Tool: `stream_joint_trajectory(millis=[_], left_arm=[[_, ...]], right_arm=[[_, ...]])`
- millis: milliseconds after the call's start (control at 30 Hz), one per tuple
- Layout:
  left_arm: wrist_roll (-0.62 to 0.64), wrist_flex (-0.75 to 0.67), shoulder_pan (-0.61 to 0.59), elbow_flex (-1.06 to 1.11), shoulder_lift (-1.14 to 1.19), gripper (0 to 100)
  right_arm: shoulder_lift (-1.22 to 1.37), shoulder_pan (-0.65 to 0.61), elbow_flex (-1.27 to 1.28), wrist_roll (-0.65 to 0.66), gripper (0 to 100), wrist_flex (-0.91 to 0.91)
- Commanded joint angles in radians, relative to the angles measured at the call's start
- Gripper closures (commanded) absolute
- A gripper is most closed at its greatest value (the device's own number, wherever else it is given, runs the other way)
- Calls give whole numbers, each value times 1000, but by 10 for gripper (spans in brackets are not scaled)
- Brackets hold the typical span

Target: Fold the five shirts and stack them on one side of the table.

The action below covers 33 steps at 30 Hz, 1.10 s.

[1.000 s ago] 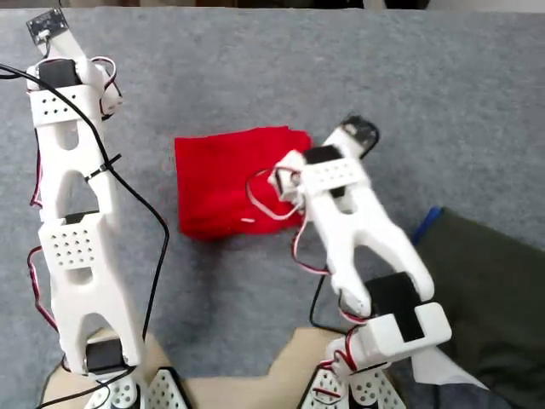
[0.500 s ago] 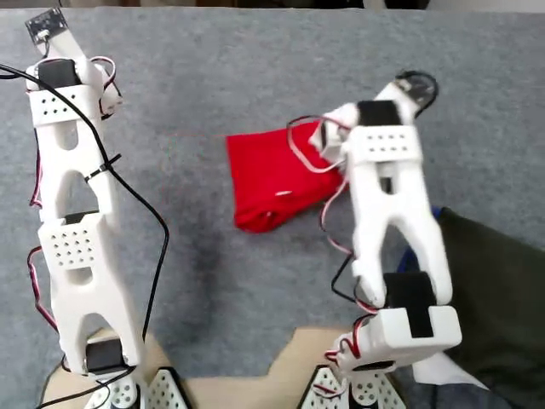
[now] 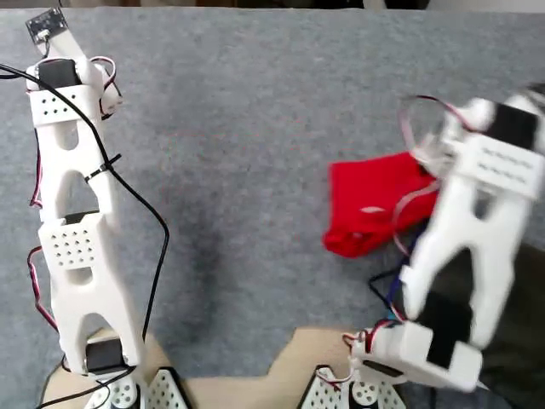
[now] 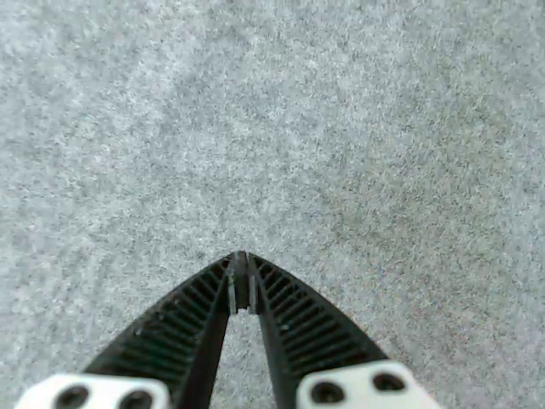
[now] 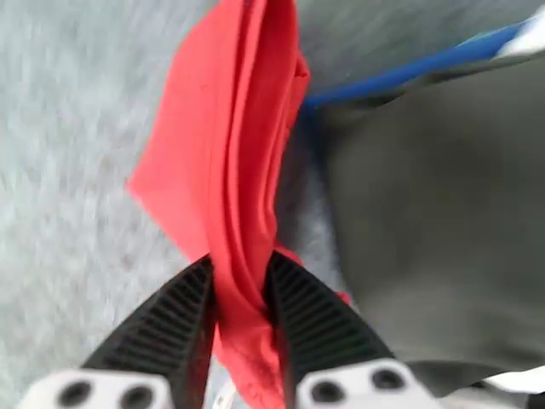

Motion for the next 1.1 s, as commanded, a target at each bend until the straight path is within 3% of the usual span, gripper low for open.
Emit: stream_joint_trajectory(millis=[0, 300, 600, 1067], left_arm=[[-5, 12, 23, -44, -10, 980], [-3, 29, 58, -38, -10, 980], [-9, 41, 58, -48, -10, 980], [-9, 48, 60, -48, -12, 980]], right_arm=[[-143, 165, -15, 98, 994, 18], [-384, 449, 291, 311, 994, 17], [-420, 679, 357, 462, 993, 14], [-404, 817, 358, 605, 989, -34]])
